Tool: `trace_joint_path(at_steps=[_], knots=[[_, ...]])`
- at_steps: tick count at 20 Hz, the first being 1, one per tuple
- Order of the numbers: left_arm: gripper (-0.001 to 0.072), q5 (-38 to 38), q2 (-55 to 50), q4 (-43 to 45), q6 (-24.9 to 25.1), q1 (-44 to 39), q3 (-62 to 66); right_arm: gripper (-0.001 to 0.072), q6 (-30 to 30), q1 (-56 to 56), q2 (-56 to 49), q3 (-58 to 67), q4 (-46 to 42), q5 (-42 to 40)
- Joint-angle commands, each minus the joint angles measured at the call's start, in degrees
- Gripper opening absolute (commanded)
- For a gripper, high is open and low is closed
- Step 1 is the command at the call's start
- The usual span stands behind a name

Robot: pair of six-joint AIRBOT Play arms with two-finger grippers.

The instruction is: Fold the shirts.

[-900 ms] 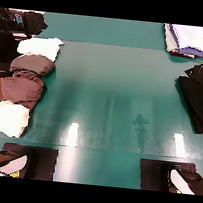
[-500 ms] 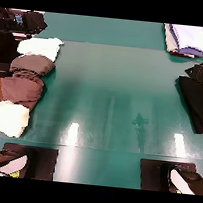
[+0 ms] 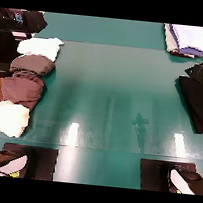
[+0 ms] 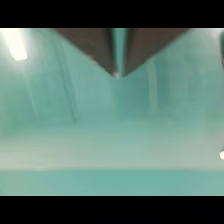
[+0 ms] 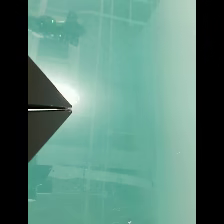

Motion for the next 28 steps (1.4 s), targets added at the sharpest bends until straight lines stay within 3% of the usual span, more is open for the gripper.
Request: trace_joint_path(at_steps=[1,5,15,23,25,26,27,28], knots=[[0.058,5.49,-1.03,8.0,3.21,0.22,0.0,0.0018,0.02,0.04,0.04,0.04,0.42,0.09],[0.0581,5.86,-9.29,20.79,0.85,1.14,0.0,0.0018,0.04,0.04,0.04,0.04,0.46,0.11],[0.0581,16.79,-37.0,20.79,-0.92,7.23,5.44,0.0018,0.04,0.09,0.04,0.04,0.46,2.38],[0.0579,19.37,-44.61,21.09,-0.92,7.32,9.46,0.0018,0.07,0.09,0.04,0.0,0.48,5.2],[0.0443,20.9,-44.87,21.07,-0.92,7.34,9.46,0.0018,0.09,0.09,0.04,0.0,0.48,5.2],[0.0329,21.35,-44.87,21.09,-0.92,7.34,9.46,0.0017,0.09,0.11,0.04,0.0,0.5,5.2],[0.0155,21.7,-44.85,21.09,-0.9,7.34,9.49,0.0018,0.09,0.15,0.04,0.0,0.5,5.22],[0.0029,21.38,-44.81,21.11,-0.87,7.34,9.79,0.0018,0.09,0.15,0.04,0.0,0.5,5.2]])
